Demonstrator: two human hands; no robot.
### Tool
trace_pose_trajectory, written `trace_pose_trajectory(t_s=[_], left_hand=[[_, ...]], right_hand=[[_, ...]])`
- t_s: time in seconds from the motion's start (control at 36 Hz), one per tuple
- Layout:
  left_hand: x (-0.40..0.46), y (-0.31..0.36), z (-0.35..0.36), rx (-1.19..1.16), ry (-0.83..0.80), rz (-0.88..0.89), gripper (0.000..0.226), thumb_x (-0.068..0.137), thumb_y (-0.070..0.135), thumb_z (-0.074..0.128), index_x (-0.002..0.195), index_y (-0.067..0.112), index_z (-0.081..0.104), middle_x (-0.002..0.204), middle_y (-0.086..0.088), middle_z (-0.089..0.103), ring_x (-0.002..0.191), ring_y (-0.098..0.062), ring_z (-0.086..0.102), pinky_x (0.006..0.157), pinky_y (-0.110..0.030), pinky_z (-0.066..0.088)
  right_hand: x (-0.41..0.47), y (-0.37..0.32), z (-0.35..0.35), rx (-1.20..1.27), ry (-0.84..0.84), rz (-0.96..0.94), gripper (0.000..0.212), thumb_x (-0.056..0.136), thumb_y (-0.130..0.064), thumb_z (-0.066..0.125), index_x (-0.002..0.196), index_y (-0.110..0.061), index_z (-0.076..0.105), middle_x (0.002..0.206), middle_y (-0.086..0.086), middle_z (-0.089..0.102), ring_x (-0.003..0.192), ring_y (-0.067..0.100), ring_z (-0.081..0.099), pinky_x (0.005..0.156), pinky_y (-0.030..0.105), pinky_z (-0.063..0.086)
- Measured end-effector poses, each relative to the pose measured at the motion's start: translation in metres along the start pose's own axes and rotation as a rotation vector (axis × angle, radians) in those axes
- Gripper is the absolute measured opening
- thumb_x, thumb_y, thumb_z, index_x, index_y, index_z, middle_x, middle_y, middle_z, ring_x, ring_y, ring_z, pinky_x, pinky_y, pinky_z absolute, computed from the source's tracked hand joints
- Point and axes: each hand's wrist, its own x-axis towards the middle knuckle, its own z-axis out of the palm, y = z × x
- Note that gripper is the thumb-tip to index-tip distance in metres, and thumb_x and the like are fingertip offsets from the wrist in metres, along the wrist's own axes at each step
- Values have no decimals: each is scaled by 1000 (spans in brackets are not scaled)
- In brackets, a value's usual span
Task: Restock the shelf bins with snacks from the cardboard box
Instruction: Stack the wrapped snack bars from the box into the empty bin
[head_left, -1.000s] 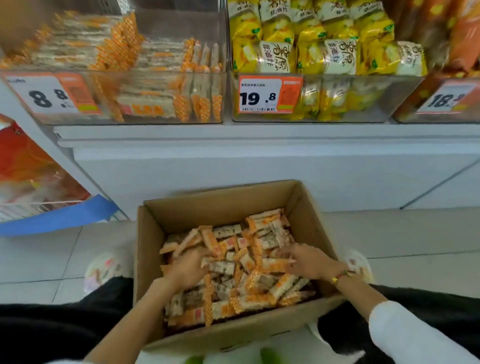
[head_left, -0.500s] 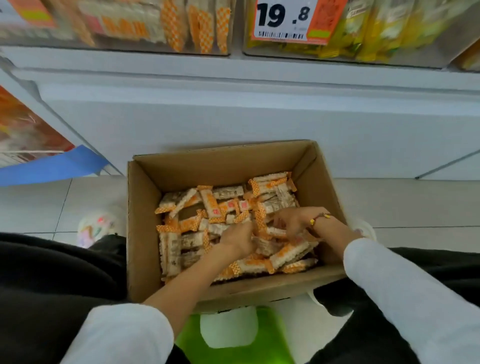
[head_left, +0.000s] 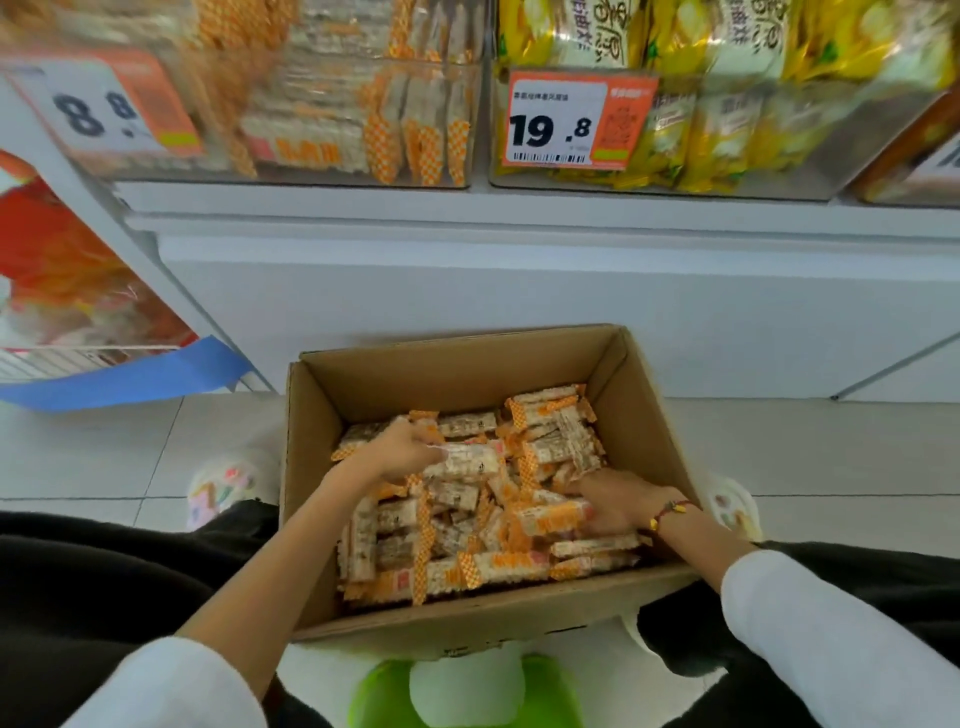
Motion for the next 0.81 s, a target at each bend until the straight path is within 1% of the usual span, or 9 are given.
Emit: trace_pose_trajectory(t_s=[0.06, 0.11, 0.25, 0.36, 0.47, 0.56, 0.69, 0.75, 0.81], left_hand=[[-3, -5, 0, -75, 42, -18, 40, 100, 24, 49, 136, 8, 49, 92, 0, 52, 59, -12, 42, 50, -22, 35], [-7, -7, -3, -109, 103, -27, 40, 101, 20, 46, 139, 8, 46, 83, 6, 45, 59, -8, 39, 51, -21, 33], [-20, 6, -21, -243, 185, 72, 32, 101, 16, 43, 132, 13, 52, 129, -5, 50, 89, -13, 50, 62, -19, 42], [-40, 29, -43, -546, 63, 153, 26, 98, 20, 51, 122, 26, 60, 122, 1, 63, 111, -16, 57, 79, -28, 50], [-61, 54, -76, -628, 16, 272, 23, 100, 30, 43, 112, 27, 62, 114, -3, 66, 101, -20, 64, 92, -35, 51], [-76, 78, -92, -546, 74, 311, 36, 102, 38, 35, 123, 19, 57, 124, -2, 58, 100, -21, 65, 90, -31, 51], [-95, 101, -92, -305, 147, 335, 52, 98, 52, 31, 128, 18, 57, 112, 4, 66, 85, 3, 62, 64, -3, 46], [-99, 102, -91, -274, 156, 332, 68, 90, 67, 26, 135, 24, 52, 120, 9, 63, 104, -4, 61, 83, -8, 43], [-106, 101, -90, -242, 168, 382, 67, 85, 72, 28, 137, 33, 46, 130, 18, 51, 120, -6, 50, 99, -18, 33]], right_hand=[[-5, 2, -12, 146, 59, 32, 59, 88, -39, 65, 141, -22, 44, 130, 1, 56, 119, 23, 53, 81, 25, 42], [-12, 5, -34, 289, 146, 12, 58, 90, -35, 65, 141, -19, 44, 121, -1, 56, 110, 17, 54, 74, 18, 36], [-45, -24, -108, 676, 236, -202, 39, 92, -26, 62, 130, -22, 51, 110, -13, 59, 101, 6, 58, 79, 12, 46], [-63, -54, -149, 459, 197, -286, 56, 92, -36, 62, 143, -32, 39, 120, -20, 48, 95, -12, 48, 77, 10, 38], [-70, -59, -170, 188, 433, -236, 59, 88, -38, 67, 141, -40, 42, 132, -3, 50, 118, 15, 46, 76, 23, 31], [-81, -64, -189, 170, 558, -260, 57, 86, -33, 70, 138, -39, 47, 124, -8, 55, 110, 12, 47, 70, 17, 31], [-87, -77, -204, 138, 585, -307, 57, 83, -34, 72, 136, -38, 51, 103, -18, 51, 95, 3, 43, 71, 18, 34], [-89, -78, -203, 201, 593, -325, 55, 81, -31, 75, 133, -36, 55, 110, -21, 56, 95, 0, 50, 72, 14, 38], [-90, -79, -201, 321, 626, -347, 52, 79, -30, 78, 126, -37, 59, 118, -16, 63, 97, 7, 61, 81, 26, 50]])
